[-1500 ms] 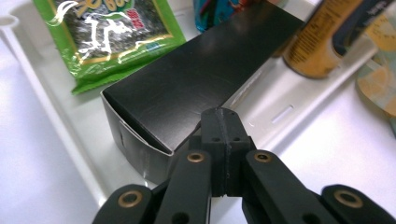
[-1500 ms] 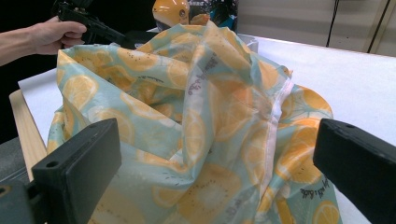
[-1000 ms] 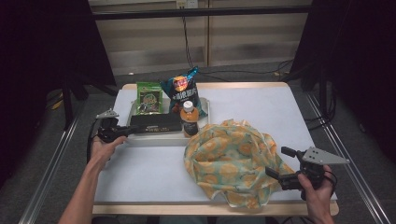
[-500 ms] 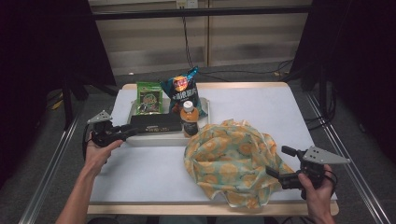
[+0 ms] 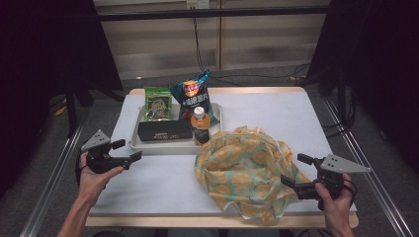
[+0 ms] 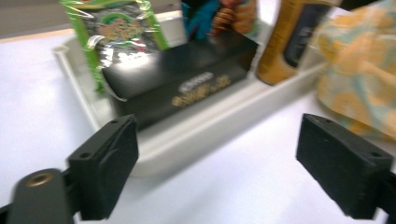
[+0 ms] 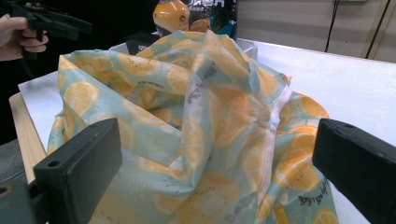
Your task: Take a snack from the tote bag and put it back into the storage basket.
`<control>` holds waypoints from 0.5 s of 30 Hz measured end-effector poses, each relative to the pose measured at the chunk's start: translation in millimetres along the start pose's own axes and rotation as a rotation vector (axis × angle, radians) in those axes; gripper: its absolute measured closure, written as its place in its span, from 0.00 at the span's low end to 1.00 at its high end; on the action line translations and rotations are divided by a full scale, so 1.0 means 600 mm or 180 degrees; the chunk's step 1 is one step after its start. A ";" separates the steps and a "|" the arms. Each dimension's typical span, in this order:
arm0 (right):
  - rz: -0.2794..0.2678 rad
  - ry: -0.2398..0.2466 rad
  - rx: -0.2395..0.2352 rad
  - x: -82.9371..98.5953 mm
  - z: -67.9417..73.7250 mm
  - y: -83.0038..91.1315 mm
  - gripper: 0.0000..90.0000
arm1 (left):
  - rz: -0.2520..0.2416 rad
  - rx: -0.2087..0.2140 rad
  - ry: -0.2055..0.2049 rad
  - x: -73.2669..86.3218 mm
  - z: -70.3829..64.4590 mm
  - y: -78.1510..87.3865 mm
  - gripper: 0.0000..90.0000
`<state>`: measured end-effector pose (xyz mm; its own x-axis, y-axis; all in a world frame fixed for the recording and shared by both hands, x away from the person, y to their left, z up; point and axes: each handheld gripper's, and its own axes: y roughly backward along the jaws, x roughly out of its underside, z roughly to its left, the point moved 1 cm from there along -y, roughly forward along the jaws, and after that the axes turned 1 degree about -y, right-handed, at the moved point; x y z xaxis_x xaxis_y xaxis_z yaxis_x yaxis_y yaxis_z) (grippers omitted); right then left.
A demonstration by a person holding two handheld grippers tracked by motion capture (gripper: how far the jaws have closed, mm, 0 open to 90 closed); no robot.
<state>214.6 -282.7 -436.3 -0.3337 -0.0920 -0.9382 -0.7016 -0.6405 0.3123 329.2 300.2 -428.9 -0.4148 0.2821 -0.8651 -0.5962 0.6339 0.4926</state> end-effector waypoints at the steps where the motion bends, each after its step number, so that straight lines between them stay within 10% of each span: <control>1: -0.0005 0.0000 0.0015 0.000 -0.001 0.000 0.01 | -0.0019 0.0001 -0.0020 0.002 -0.007 0.004 0.13; 15: 0.0023 -0.0016 0.0034 0.002 0.001 -0.004 0.01 | -0.0094 -0.0118 -0.0054 0.029 -0.089 0.056 0.04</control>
<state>215.4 -280.6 -438.4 -0.3420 -0.0927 -0.9351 -0.7058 -0.6316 0.3208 265.3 287.9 -422.3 -0.3852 0.2761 -0.8806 -0.6332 0.6151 0.4698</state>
